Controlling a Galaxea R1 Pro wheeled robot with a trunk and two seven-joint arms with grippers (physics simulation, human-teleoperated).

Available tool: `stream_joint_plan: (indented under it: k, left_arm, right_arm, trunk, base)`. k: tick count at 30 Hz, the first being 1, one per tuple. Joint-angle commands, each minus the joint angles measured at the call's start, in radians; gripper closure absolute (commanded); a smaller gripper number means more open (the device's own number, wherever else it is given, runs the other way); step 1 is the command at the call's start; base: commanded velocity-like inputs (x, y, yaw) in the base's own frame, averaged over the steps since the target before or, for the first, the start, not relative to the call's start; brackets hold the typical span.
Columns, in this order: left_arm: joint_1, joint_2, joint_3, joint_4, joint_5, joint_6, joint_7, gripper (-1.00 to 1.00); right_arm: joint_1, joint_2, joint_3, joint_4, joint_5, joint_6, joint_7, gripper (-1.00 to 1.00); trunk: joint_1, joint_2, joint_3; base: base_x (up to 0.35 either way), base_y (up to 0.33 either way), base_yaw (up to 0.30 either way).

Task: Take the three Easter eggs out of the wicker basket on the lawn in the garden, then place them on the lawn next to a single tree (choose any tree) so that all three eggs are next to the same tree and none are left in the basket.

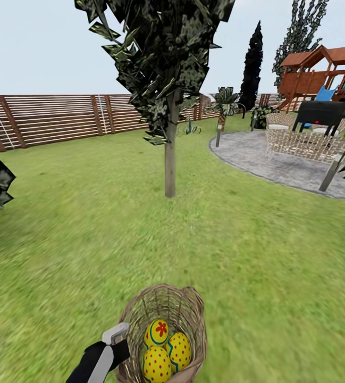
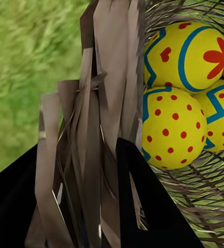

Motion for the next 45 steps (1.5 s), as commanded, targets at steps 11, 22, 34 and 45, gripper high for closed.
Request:
stream_joint_plan:
  k: [11, 22, 34, 45]
  left_arm:
    - [-0.001, -0.001, 0.000, -0.002, 0.016, 0.002, 0.007, 1.00]
    - [-0.001, -0.001, 0.001, -0.004, 0.016, 0.002, 0.007, 1.00]
    - [-0.001, -0.002, 0.000, -0.002, 0.017, 0.001, 0.005, 1.00]
    - [-0.001, -0.002, 0.001, -0.002, 0.017, 0.000, 0.005, 1.00]
  right_arm:
    - [-0.002, 0.000, 0.007, 0.004, 0.007, -0.002, -0.004, -1.00]
    - [-0.002, 0.000, 0.007, 0.004, 0.007, -0.002, -0.004, -1.00]
    - [-0.002, 0.000, 0.007, 0.004, 0.007, -0.002, -0.004, -1.00]
    - [-0.002, 0.040, 0.007, 0.004, 0.007, -0.002, -0.003, -1.00]
  trunk:
    - [0.001, -0.002, -0.002]
    - [0.001, -0.002, -0.002]
    - [0.001, -0.002, -0.002]
    - [0.001, -0.002, -0.002]
  base:
    - [0.334, 0.000, 0.000]
    - [0.334, 0.000, 0.000]
    - [0.334, 0.000, 0.000]
    - [0.334, 0.000, 0.000]
